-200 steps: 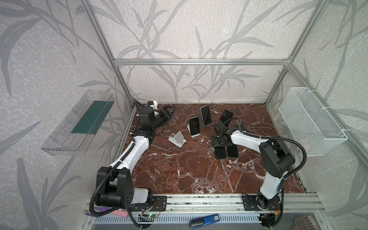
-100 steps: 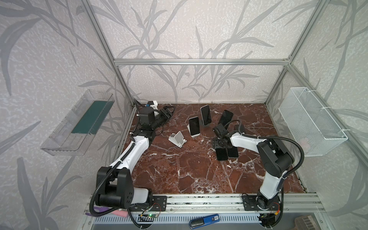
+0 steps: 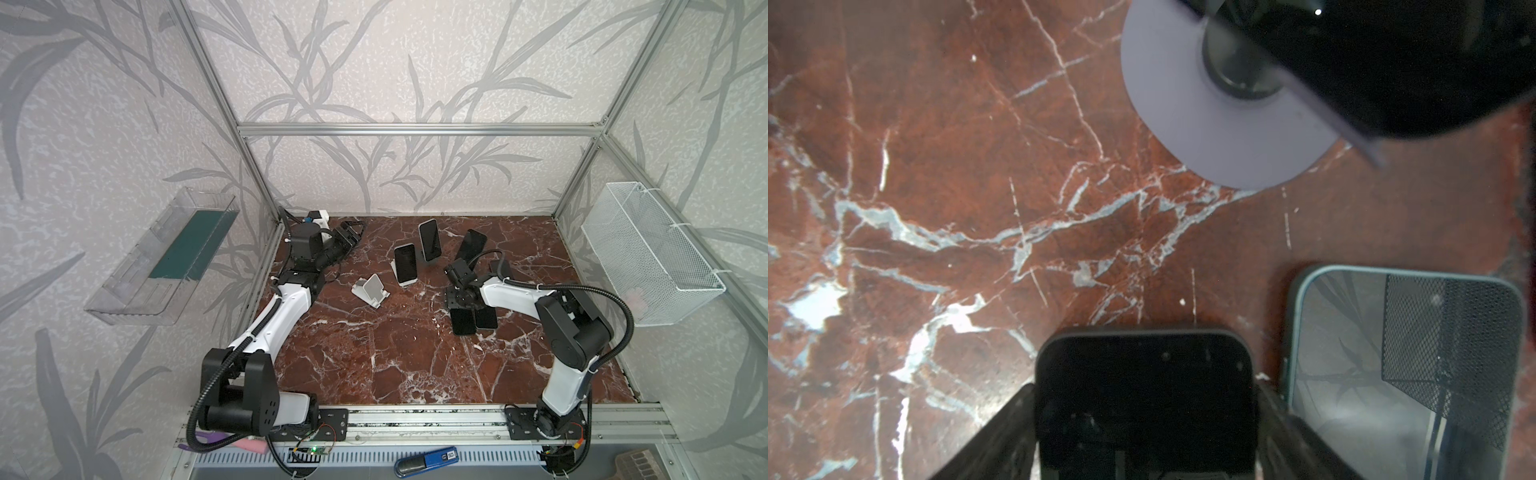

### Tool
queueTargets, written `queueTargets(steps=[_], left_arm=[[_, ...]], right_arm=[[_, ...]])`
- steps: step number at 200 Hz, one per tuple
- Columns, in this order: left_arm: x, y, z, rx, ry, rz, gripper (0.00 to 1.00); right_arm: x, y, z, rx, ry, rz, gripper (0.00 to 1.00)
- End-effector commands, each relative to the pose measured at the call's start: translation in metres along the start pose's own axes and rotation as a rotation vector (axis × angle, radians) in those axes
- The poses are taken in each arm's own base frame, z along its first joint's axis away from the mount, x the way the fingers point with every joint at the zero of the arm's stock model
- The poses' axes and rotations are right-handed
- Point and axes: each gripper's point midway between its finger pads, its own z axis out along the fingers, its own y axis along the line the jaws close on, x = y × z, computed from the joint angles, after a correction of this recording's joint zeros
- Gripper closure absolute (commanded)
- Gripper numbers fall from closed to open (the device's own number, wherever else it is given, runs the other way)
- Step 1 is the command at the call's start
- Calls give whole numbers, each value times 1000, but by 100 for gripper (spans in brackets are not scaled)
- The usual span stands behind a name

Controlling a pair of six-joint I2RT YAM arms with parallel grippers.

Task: Remove the phone from the phone stand
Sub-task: Place the phone at the center of the table.

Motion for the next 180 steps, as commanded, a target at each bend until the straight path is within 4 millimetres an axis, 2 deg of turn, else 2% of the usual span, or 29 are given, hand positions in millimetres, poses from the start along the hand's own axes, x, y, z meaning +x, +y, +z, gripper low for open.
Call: queueTargets(steps=[1,58,91,113,175,180], left_arm=[[-13,-28,-8,64,-35,32,28],[-13,-28,-8,61,-38,33,28],[-13,-30,-9,69,-37,32,28],[-13,-32,-10,74,-38,31,28],[-11,-38,-13,86,-43,37,28],[-12,-38,-13,84,-45,37,28]], right_arm=[[-1,-7,5,47,-6,13,22],[-2,-5,8,46,9,31,22],[-4,-1,0,15,-1,45,22],[-8,4,-9,-14,2,61,19],[-16,0,-42,-40,-47,73,16],[-21,0,-52,-54,-71,79,16]])
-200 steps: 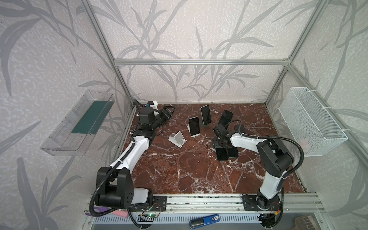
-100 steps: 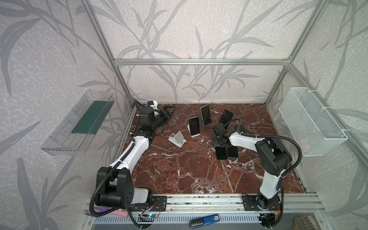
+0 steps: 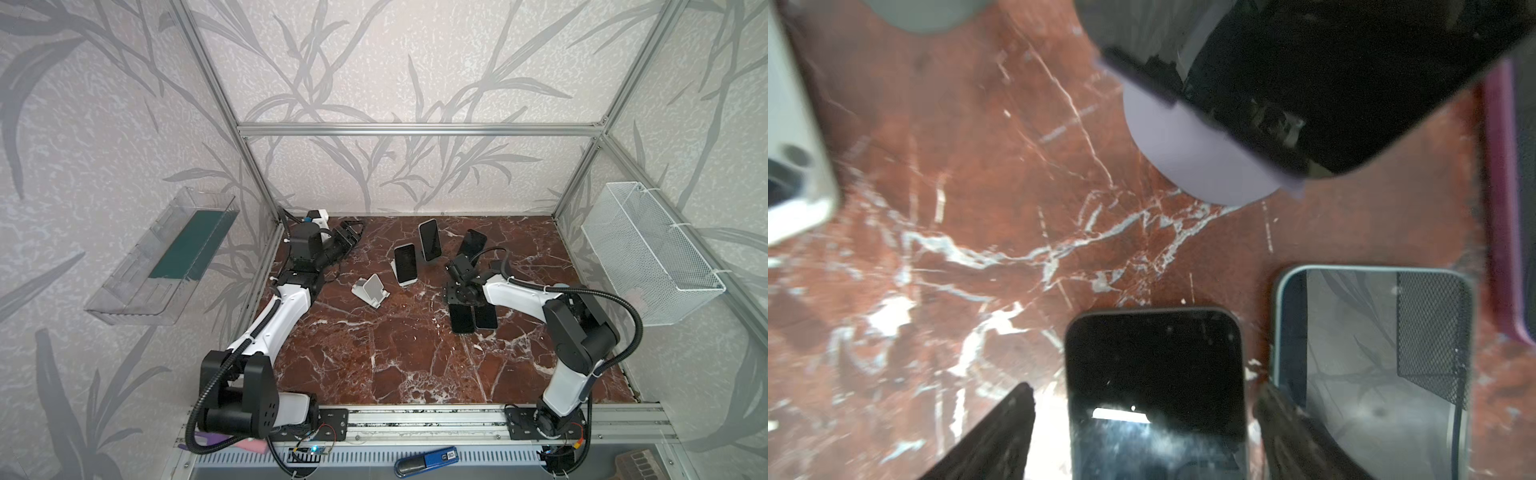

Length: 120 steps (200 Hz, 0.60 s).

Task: Remove the phone from the phone stand
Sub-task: Place the phone at the center of the table.

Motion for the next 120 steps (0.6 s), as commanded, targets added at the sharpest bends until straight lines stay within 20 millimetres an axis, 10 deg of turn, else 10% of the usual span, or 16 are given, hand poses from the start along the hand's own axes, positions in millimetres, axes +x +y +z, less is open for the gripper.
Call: queueTargets(steps=[1,120], left_arm=[[-11,-32,-9,71,-38,31,28],[18,-51,-5,71,21,111,28]], right_arm=[[-6,-4,-27,-18,-37,16,16],[-1,-53,-127,-48,-269,-19,16]])
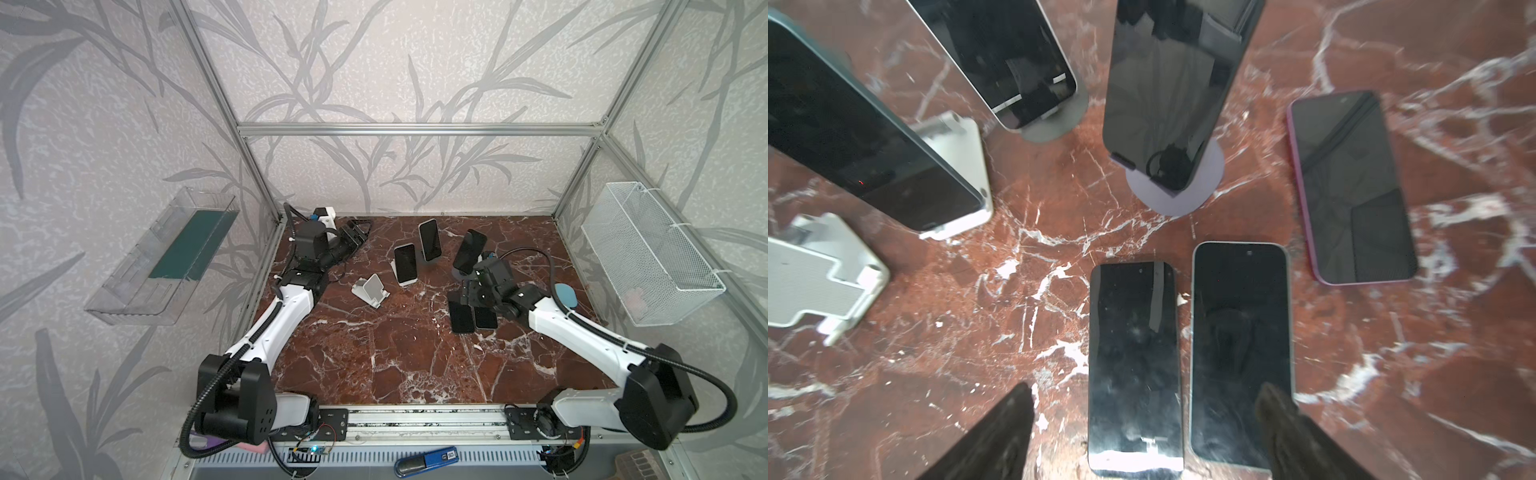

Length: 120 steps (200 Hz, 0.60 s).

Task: Remove the phone from the phone stand
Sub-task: Place the phone at the center of the table, then remove the phone from the phone stand.

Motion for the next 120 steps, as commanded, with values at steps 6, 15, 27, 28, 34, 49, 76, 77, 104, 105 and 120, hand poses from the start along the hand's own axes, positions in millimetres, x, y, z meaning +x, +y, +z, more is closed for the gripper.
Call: queueTargets(steps=[6,15,27,28,34,49,76,77,104,105,120], left_arm=[[1,-28,-7,37,-11,78,28],[4,-29,-7,27,-6,97,27],[8,-30,-7,21,1,110,28],[7,-30,-7,21,1,111,28],[8,-32,-6,24,5,111,27],[9,-36,-8,37,10,110,27],[7,-38,-10,39,-1,123,27],[7,-38,-10,40,0,124,27],[7,-28,-7,9,-8,119,27],[7,-28,-6,8,-7,117,27],[10,-25,-2,17,6,94,26]], right_arm=[[8,-24,-22,59,-28,-25,16],[11,-29,-26,64,-31,-21,16],[15,-34,-32,69,-33,-13,16],[15,-34,-33,69,-34,-12,16],[17,-37,-35,75,-36,-4,16],[19,-42,-42,83,-46,12,16],[13,-42,-51,73,-65,44,16],[13,-42,-52,72,-67,44,16],[-4,-19,-56,-48,-125,23,16],[-4,-18,-56,-52,-126,21,16],[-17,-5,-55,-92,-167,0,14]])
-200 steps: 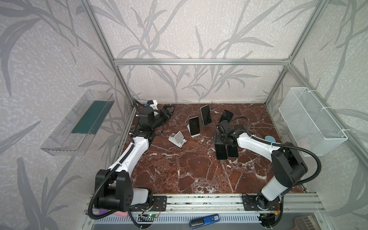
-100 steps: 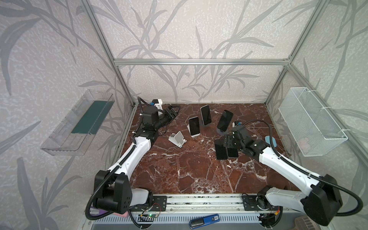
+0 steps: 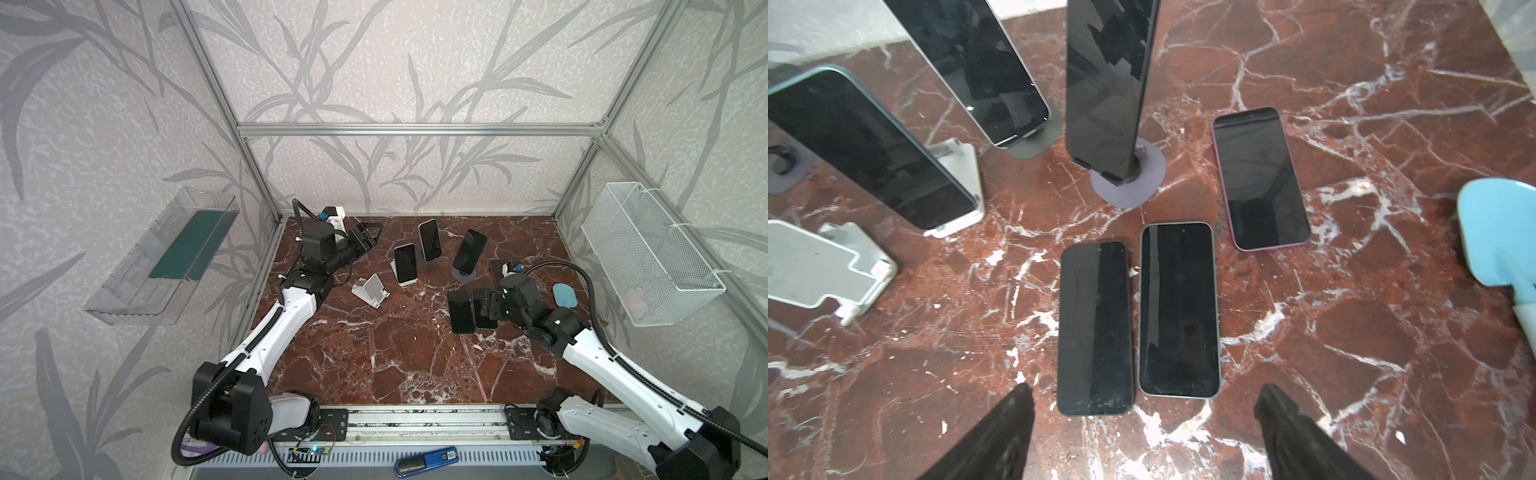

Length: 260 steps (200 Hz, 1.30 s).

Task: Remove the phone from the phone stand

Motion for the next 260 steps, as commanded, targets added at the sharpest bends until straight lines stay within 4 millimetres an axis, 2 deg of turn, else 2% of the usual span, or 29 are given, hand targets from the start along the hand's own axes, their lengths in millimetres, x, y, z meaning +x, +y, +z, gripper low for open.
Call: queueTargets(steps=[1,44,90,121,148,168,196,213,235,242,260], left_arm=[[-7,-9,1,28,-20,5,26],[-3,-3,7,27,-1,-32,26],[-11,-2,4,34,-14,-45,26],[-16,24,5,-56,-39,-33,26],[-14,64,4,-234,-53,-89,26],[-15,75,1,-288,-69,-94,26],[-14,82,-1,-324,-79,-95,26],[-10,89,3,-342,-66,-122,26],[-1,105,11,-357,-38,-201,26],[2,109,15,-353,-27,-222,26],[8,115,23,-344,9,-247,28]], right_arm=[[-24,23,-4,-91,-83,-23,14],[-51,69,4,-180,-122,-132,14],[-48,119,17,-248,-51,-208,13],[-56,144,23,-270,-32,-230,13],[-77,164,25,-289,-56,-228,13],[-85,174,33,-289,-64,-233,12],[-83,187,48,-308,-47,-253,7],[-86,192,59,-298,-61,-265,0],[-91,202,74,-286,-58,-301,1],[-82,205,90,-275,-24,-319,1],[-79,216,107,-279,3,-329,1]])
